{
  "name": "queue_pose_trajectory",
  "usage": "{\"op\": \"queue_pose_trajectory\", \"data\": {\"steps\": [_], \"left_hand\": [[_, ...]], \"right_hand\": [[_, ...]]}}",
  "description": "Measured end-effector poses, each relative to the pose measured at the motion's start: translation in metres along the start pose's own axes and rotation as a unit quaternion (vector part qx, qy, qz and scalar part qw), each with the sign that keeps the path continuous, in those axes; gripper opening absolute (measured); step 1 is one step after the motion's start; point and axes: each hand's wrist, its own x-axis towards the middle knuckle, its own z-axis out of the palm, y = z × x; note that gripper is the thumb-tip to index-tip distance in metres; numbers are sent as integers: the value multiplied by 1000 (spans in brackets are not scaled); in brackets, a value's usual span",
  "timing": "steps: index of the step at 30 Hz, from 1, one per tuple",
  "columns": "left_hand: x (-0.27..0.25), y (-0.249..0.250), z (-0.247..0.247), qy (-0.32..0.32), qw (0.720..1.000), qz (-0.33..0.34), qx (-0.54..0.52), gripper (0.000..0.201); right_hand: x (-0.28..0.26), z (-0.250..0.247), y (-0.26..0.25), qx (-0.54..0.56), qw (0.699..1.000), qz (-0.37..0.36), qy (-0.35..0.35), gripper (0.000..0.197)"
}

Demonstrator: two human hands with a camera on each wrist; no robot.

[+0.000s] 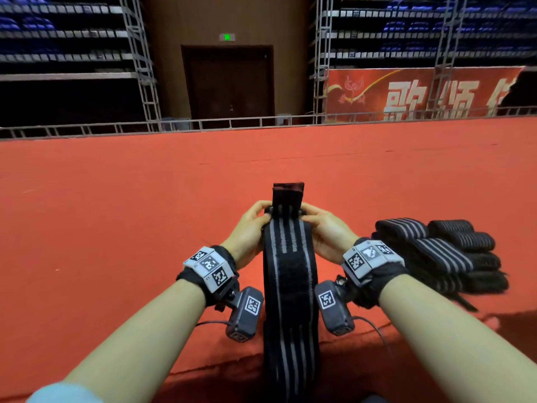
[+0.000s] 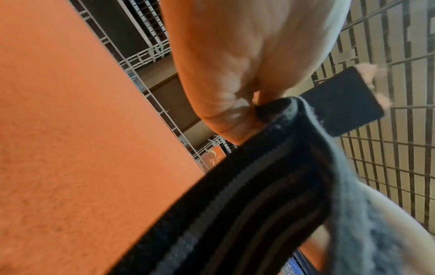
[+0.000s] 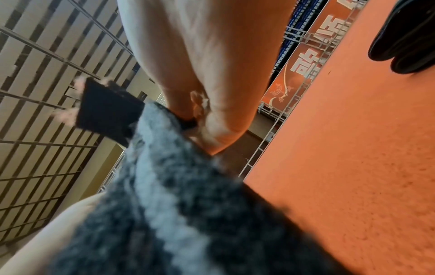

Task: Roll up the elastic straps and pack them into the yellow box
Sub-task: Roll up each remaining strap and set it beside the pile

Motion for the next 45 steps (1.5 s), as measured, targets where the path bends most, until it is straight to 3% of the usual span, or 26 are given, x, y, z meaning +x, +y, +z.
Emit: {"op": "queue_pose_trajectory", "data": {"steps": [7,13,17,19,23,27,29,32,34,39,45], "left_hand": [[3,-8,4,19,999,38,-3,34],[8,-8,6,63,985,141,71,43],[12,-6,2,73,977,176,96,45],[11,-6,1,71,976,178,105,44],[9,-4,1,65,981,152,97,45],[8,0,2,64,992,89,-67,31],[7,-5,0,17,992,38,-116,35],[1,-23,1,-64,998,-18,9,52],[0,-39,1,-34,996,-18,79,49],[4,-74,-5,-14,996,4,93,31],[4,-108,-14,22,995,-31,95,28]], "right_hand": [[9,-6,5,35,998,5,51,33],[10,-6,13,77,993,6,92,27],[-1,-13,12,-1,996,93,15,64],[-2,-12,12,-63,993,98,2,62],[-3,-7,14,-88,994,62,19,33],[-5,-2,12,-67,998,13,17,28],[-2,2,11,-66,996,-29,44,29],[7,2,15,-75,987,-85,114,31],[10,2,21,-94,979,-99,149,26],[14,-7,55,-124,979,-61,149,27],[0,-24,101,-179,976,38,120,15]]}}
